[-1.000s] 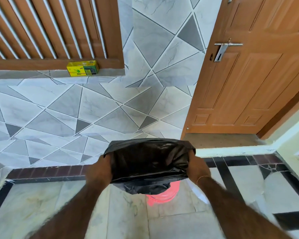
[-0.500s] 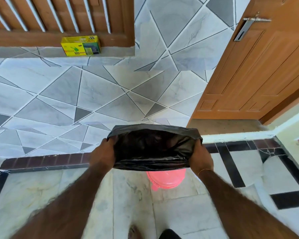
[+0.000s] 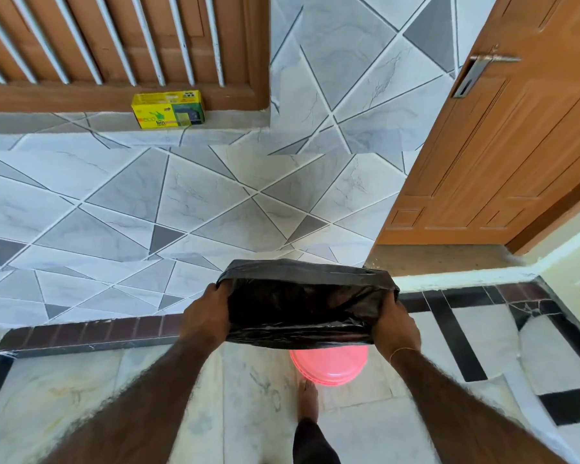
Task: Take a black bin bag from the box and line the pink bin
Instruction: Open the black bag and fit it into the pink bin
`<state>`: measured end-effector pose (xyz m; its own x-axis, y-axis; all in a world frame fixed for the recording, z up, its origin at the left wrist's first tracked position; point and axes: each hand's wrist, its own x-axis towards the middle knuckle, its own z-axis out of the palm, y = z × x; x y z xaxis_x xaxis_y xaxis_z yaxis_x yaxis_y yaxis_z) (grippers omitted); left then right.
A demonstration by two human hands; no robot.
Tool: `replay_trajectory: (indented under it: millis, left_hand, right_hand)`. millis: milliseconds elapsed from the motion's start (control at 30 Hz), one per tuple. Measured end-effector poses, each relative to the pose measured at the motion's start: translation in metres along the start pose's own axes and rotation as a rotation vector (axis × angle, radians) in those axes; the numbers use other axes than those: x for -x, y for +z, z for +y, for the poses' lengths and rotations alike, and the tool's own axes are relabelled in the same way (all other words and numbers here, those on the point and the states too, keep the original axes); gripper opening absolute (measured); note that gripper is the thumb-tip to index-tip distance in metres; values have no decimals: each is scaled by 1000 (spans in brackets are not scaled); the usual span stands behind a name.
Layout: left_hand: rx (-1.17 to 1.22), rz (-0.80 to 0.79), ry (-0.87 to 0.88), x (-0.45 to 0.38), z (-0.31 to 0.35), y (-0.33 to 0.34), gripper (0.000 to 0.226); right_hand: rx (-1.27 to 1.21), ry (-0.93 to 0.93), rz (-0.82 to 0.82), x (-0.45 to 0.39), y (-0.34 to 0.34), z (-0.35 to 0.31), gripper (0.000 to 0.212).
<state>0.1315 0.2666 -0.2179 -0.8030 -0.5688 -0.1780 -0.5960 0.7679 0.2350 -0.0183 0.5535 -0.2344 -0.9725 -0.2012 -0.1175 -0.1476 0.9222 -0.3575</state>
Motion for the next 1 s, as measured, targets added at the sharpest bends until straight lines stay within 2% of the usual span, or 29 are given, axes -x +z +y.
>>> replay_trajectory:
  millis: [233, 433, 833, 1000]
  left_hand:
    - [37, 28, 28, -4, -3, -6, 54]
    - [76, 66, -12, -6, -11, -7, 60]
    - [110, 91, -71, -9, -25, -16, 57]
    - [115, 78, -66, -8, -20, -8, 54]
  right_hand:
    - [-28, 2, -2, 3, -3, -11, 52]
    - [20, -13, -53, 14, 4, -14, 61]
    - [-63, -104, -95, 0, -4, -23, 42]
    - [-100, -108, -87, -3, -4, -20, 48]
